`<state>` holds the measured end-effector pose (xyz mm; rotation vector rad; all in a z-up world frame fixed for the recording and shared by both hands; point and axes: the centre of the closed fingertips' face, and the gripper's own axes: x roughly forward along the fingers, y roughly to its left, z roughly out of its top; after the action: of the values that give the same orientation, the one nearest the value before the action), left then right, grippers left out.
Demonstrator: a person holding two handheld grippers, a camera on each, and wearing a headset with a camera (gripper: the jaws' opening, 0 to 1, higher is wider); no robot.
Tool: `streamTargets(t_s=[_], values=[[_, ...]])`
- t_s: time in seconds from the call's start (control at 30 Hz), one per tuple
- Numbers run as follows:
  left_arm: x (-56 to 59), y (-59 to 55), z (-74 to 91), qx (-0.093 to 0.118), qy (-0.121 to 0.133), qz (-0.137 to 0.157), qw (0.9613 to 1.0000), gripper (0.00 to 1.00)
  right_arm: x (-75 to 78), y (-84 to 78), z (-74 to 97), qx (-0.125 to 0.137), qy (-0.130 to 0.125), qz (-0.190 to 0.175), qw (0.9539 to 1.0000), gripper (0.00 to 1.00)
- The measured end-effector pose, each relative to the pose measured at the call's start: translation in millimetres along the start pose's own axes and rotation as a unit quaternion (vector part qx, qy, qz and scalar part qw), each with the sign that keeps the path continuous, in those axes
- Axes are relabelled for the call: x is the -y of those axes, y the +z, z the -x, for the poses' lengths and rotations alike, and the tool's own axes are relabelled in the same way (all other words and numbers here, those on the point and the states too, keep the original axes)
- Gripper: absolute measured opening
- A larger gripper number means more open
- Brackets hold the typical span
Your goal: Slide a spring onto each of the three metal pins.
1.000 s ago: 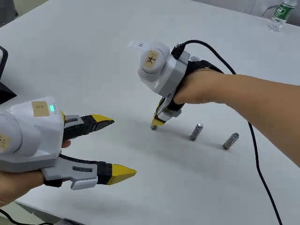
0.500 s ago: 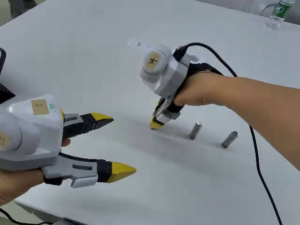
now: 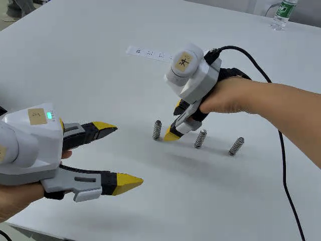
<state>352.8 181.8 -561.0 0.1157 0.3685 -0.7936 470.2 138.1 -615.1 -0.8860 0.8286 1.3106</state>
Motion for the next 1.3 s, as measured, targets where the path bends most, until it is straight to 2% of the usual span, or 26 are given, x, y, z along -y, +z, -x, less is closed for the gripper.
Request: streamTargets(t_s=[0.33, 0.5, 0.53, 0.6, 0.67, 0.73, 0.93, 1.17, 1.3], values=[[-2.3, 4.5, -3.8, 0.002, 0.002, 0.002, 1.0, 0.73, 15.0, -19.6, 27.0, 0.049, -0.037, -0.044, 0.9971, 0.58], [-4.6, 5.1, -5.0, 0.004, 0.007, 0.006, 1.0, 0.74, 20.5, -32.3, 43.2, 0.079, -0.059, -0.066, 0.993, 0.62], [-5.6, 5.2, -5.2, 0.004, 0.008, 0.007, 0.9999, 0.74, 23.4, -33.5, 48.1, 0.094, -0.071, -0.071, 0.9905, 0.64], [-6.5, 5.5, -5.5, 0.005, 0.01, 0.009, 0.9999, 0.75, 24.2, -39.2, 54.0, 0.101, -0.078, -0.083, 0.9884, 0.65], [-7.2, 5.4, -5.8, 0.006, 0.012, 0.012, 0.9998, 0.75, 26.2, -43.8, 61.9, 0.127, -0.089, -0.101, 0.9827, 0.67], [-7.6, 5.0, -6.2, 0.006, 0.013, 0.012, 0.9998, 0.75, 25.0, -49.7, 66.6, 0.132, -0.092, -0.106, 0.9813, 0.69], [-8.2, 5.1, -6.2, 0.003, 0.014, 0.012, 0.9998, 0.75, 21.5, -65.0, 84.4, 0.172, -0.12, -0.118, 0.9706, 0.73], [-7.5, 6.8, -8.1, 0.004, 0.014, 0.012, 0.9998, 0.76, 11.2, -91.0, 97.0, 0.192, -0.138, -0.136, 0.9622, 0.77], [-7.7, 5.8, -8.1, 0.003, 0.016, 0.013, 0.9998, 0.77, 1.3, -104.0, 104.1, 0.212, -0.142, -0.149, 0.9553, 0.79]])
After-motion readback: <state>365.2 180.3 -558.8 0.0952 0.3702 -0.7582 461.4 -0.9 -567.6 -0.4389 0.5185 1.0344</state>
